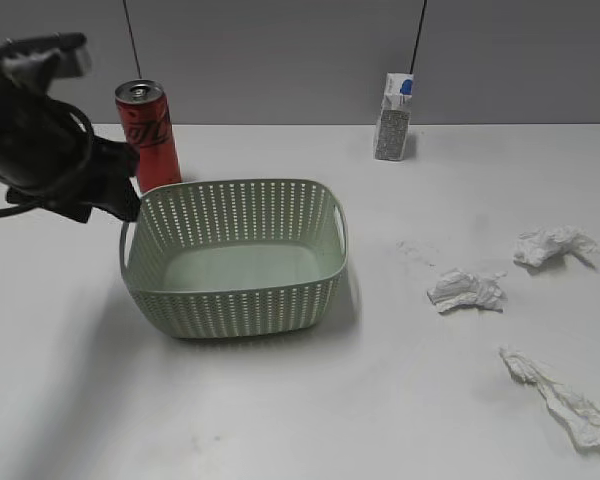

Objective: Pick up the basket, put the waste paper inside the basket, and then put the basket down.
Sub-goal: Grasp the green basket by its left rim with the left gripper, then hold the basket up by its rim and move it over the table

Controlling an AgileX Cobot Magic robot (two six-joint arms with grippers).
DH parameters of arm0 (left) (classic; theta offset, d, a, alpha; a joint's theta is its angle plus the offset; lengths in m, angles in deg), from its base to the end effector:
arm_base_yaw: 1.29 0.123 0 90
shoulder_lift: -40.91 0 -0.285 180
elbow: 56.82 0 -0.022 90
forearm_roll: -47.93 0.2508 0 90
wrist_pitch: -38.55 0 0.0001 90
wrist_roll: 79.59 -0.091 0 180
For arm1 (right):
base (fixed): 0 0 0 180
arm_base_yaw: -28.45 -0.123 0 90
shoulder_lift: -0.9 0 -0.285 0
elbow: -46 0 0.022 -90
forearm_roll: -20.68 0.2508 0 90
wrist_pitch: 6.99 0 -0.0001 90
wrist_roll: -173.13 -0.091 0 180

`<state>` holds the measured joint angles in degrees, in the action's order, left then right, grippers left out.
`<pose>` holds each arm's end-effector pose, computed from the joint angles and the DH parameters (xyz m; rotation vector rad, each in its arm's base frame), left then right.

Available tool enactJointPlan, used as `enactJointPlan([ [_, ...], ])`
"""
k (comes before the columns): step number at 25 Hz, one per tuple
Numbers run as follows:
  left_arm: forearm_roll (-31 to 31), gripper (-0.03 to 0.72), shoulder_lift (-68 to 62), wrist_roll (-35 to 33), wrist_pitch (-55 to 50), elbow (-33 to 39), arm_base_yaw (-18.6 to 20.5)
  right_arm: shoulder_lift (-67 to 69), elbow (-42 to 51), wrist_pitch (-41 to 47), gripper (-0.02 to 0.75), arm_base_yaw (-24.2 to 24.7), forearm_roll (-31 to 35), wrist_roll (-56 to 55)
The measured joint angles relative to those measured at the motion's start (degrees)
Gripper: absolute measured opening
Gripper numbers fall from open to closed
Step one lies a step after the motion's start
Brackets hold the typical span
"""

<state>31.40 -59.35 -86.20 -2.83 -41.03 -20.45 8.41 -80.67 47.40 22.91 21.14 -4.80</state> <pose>0.2982 -0.1218 0.2312 0.3714 2.7282 -0.3809 0.0079 0.0014 0.2628 -0.1329 2.0070 0.0482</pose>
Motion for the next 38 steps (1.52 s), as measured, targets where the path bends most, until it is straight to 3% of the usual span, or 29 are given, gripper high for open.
enactJointPlan([
  [7,0.53,0.433,-15.71,2.99,-0.1,-4.69,-0.15,0.0,0.0,0.0,0.54,0.0,0.0,0.0],
  [12,-0.79,0.403,-18.23,3.15,0.24,-5.15,-0.15,0.0,0.0,0.0,0.54,0.0,0.0,0.0],
  [14,-0.98,0.358,-18.35,3.15,0.12,-5.55,-0.17,0.0,0.0,0.0,0.54,0.0,0.0,0.0],
  [21,-0.88,0.078,-17.01,3.29,-2.11,-6.64,-0.17,0.0,0.0,0.0,0.539,0.0,0.0,0.0],
  [23,-0.38,0.027,-15.69,3.16,-3.06,-6.62,-0.17,0.0,0.0,0.0,0.539,0.0,0.0,0.0],
  [38,0.15,0.005,-5.02,3.24,-7.4,-3.07,-0.22,0.91,-0.16,-0.35,0.54,0.0,0.53,-0.32],
])
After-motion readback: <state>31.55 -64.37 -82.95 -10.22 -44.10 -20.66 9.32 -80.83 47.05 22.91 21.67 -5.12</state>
